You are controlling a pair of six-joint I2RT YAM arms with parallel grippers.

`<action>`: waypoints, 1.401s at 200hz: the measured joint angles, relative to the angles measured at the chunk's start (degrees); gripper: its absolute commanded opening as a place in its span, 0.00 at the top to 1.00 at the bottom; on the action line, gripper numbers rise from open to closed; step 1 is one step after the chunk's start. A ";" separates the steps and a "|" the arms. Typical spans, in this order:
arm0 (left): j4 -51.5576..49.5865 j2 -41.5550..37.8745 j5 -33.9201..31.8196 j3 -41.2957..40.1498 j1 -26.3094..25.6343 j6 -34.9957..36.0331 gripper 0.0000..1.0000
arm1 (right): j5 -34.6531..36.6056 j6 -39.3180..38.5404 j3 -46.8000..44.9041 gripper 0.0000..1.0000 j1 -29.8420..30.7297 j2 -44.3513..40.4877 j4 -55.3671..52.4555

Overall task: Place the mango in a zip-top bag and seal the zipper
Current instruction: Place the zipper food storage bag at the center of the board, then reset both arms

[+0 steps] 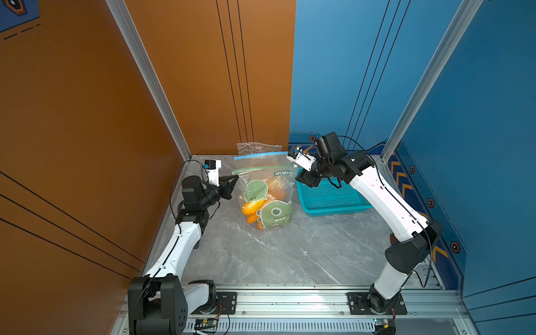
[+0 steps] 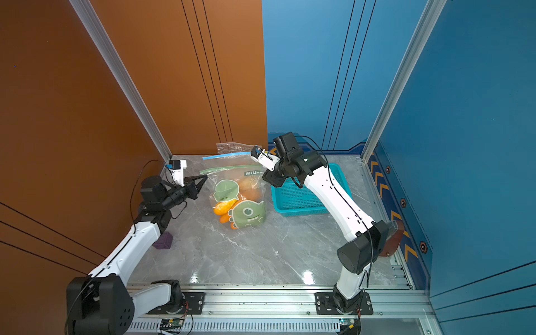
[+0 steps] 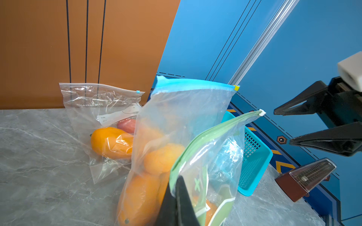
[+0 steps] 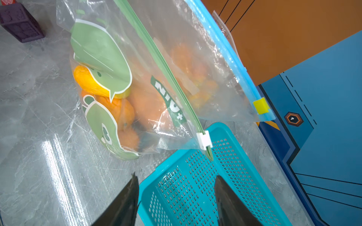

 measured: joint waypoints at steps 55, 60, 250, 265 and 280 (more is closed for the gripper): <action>0.50 1.92 -0.50 1.09 0.00 -1.11 0.40 | -0.02 2.29 -3.93 0.00 0.00 -2.71 4.76; 0.48 1.90 -0.57 1.14 -0.02 -0.74 0.35 | 0.02 2.67 -4.81 0.00 0.00 -3.48 5.25; -7.04 -25.90 -32.30 -15.67 8.35 -10.49 0.02 | 32.68 31.10 -68.87 0.00 -16.28 -51.76 34.05; -8.28 -25.20 -33.86 -16.94 8.70 -10.49 0.02 | 33.40 32.17 -73.26 0.00 -18.14 -54.23 36.59; -9.31 -23.67 -34.69 -17.77 8.74 -10.51 0.02 | 34.01 32.96 -77.46 0.00 -19.93 -56.76 39.17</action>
